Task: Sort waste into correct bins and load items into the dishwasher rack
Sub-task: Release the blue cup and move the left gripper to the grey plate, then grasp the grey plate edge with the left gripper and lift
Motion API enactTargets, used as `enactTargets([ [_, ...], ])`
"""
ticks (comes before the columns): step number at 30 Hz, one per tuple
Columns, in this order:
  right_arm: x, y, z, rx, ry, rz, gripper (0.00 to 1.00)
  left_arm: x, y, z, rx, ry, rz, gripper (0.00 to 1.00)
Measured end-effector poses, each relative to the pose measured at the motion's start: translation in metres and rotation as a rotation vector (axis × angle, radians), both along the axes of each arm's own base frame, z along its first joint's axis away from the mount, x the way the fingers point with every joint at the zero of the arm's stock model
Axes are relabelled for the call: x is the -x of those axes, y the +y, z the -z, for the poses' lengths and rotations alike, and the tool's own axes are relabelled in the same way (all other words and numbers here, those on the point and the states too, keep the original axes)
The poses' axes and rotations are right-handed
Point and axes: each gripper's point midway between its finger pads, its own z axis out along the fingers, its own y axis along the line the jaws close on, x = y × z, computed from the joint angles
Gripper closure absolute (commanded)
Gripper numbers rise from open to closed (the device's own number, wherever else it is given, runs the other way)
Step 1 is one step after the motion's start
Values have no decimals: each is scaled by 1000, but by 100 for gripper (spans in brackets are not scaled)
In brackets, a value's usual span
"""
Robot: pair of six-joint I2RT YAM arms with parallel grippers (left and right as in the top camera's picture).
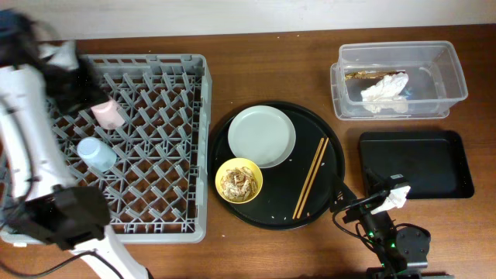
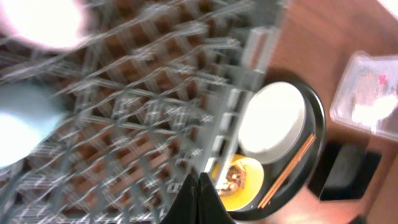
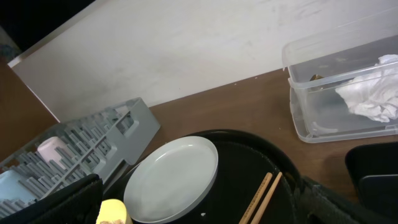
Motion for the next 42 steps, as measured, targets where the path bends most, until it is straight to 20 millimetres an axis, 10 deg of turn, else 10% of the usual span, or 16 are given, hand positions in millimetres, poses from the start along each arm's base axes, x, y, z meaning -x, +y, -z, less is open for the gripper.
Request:
enactTargets([
  [3, 0, 0, 0, 0, 0, 0, 1, -16, -85, 14, -10, -42, 215, 98],
  [9, 0, 0, 0, 0, 1, 0, 1, -25, -201, 66, -91, -107, 430, 52],
  [16, 0, 0, 0, 0, 0, 0, 1, 8, -314, 116, -149, -226, 725, 34],
  [29, 0, 0, 0, 0, 0, 0, 1, 64, -378, 202, -253, -314, 1030, 38],
  [33, 0, 0, 0, 0, 0, 0, 1, 71, -377, 239, -281, -245, 1067, 57],
  [37, 0, 0, 0, 0, 0, 0, 1, 68, -376, 239, -291, -256, 1072, 98],
  [42, 0, 0, 0, 0, 0, 0, 1, 64, -378, 231, -301, -271, 1071, 99],
])
